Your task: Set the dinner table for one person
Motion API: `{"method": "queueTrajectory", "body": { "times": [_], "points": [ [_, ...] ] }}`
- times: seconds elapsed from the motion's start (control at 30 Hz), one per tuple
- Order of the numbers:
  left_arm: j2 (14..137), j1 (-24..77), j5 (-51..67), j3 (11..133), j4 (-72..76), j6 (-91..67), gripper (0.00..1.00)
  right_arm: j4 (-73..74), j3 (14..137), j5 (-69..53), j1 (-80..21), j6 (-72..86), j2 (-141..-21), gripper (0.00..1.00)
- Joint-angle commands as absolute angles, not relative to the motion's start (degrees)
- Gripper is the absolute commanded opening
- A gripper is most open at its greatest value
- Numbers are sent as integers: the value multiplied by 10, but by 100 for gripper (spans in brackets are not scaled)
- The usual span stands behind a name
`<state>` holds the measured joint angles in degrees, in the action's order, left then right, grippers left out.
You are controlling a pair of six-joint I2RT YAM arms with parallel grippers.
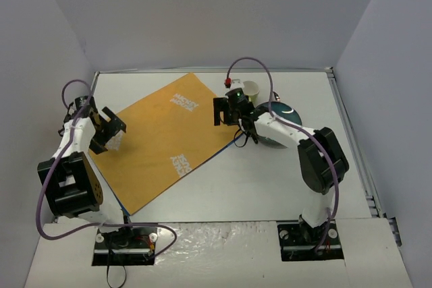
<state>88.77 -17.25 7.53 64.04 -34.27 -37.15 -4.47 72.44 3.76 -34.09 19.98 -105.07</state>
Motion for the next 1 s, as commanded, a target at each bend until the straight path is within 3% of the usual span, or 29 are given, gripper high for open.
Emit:
{"method": "queueTrajectory", "body": {
  "times": [0.0,0.13,0.33,0.53,0.67,0.97],
  "points": [
    [797,-126,70,710,-377,-319,97,-66,760,35,-321,215,-934,83],
    [752,-79,81,721,-387,-260,97,-72,712,39,-283,248,-850,100],
    [673,-43,107,676,-379,-213,97,-81,568,44,-166,303,-721,100],
    [635,-13,131,638,-379,-183,97,-109,407,-74,4,338,-641,100],
    [619,-6,145,613,-365,-178,97,-138,347,-132,91,368,-638,100],
    [597,21,115,567,-332,-168,97,-299,270,-194,113,448,-741,93]
  ]
}}
